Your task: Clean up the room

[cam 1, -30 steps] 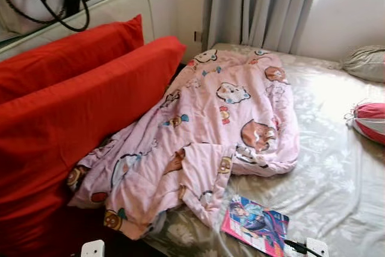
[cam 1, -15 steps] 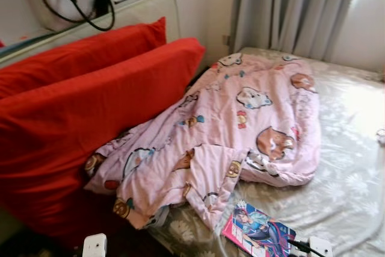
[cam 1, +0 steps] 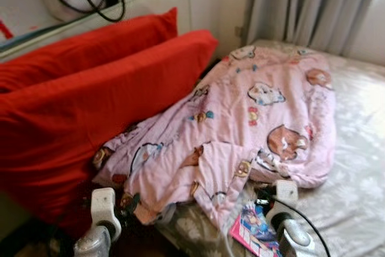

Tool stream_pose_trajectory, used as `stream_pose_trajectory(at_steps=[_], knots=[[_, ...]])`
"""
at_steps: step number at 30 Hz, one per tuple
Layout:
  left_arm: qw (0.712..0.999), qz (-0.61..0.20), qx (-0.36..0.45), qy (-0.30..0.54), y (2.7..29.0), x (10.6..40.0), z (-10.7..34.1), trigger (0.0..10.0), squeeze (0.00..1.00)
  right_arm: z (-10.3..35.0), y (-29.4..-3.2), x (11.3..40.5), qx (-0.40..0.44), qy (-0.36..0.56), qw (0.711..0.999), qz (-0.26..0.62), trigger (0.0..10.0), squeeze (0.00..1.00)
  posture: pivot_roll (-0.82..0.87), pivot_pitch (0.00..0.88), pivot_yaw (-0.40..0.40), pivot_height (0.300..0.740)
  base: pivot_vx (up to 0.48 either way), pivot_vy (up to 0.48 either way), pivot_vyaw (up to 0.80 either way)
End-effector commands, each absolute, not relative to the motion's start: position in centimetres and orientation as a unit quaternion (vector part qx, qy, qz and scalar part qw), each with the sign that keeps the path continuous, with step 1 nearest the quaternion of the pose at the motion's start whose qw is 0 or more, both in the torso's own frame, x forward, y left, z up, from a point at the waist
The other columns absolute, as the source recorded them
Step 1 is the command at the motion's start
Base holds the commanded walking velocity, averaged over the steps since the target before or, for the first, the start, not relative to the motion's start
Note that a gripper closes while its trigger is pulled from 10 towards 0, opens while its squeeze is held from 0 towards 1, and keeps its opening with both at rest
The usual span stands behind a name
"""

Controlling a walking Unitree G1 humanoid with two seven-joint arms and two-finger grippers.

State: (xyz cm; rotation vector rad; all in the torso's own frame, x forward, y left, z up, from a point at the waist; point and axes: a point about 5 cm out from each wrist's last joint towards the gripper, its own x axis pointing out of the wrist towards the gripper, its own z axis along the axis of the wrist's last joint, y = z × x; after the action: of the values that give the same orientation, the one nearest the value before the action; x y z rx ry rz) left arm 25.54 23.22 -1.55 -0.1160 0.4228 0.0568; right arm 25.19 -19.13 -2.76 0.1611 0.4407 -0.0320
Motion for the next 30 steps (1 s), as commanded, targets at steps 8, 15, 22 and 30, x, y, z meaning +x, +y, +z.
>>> stream_pose_trajectory(at_steps=[8,15,22,30], knots=[[0.996,0.015,-0.048,0.076,21.4,27.9,2.0,10.0,0.00,-1.7,-21.6,25.1,0.082,0.164,0.980,-0.074,10.0,0.00,0.04,0.000,0.016,0.740,0.000,0.000,0.00],[0.997,-0.019,-0.043,0.054,20.0,28.9,3.1,10.0,0.00,-0.9,-22.4,25.3,0.051,0.136,0.987,-0.070,10.0,0.00,0.02,0.000,0.014,0.740,0.000,0.000,0.00],[0.997,-0.040,-0.045,0.049,18.9,29.1,3.3,10.0,0.00,-0.3,-23.7,25.1,0.035,0.120,0.988,-0.095,10.0,0.00,0.03,0.000,-0.002,0.740,0.000,0.000,0.00],[0.997,-0.045,-0.051,0.041,18.4,28.3,3.2,10.0,0.00,-0.8,-23.7,24.8,0.031,0.139,0.985,-0.097,10.0,0.00,0.05,0.000,-0.020,0.710,0.000,0.000,0.00]])
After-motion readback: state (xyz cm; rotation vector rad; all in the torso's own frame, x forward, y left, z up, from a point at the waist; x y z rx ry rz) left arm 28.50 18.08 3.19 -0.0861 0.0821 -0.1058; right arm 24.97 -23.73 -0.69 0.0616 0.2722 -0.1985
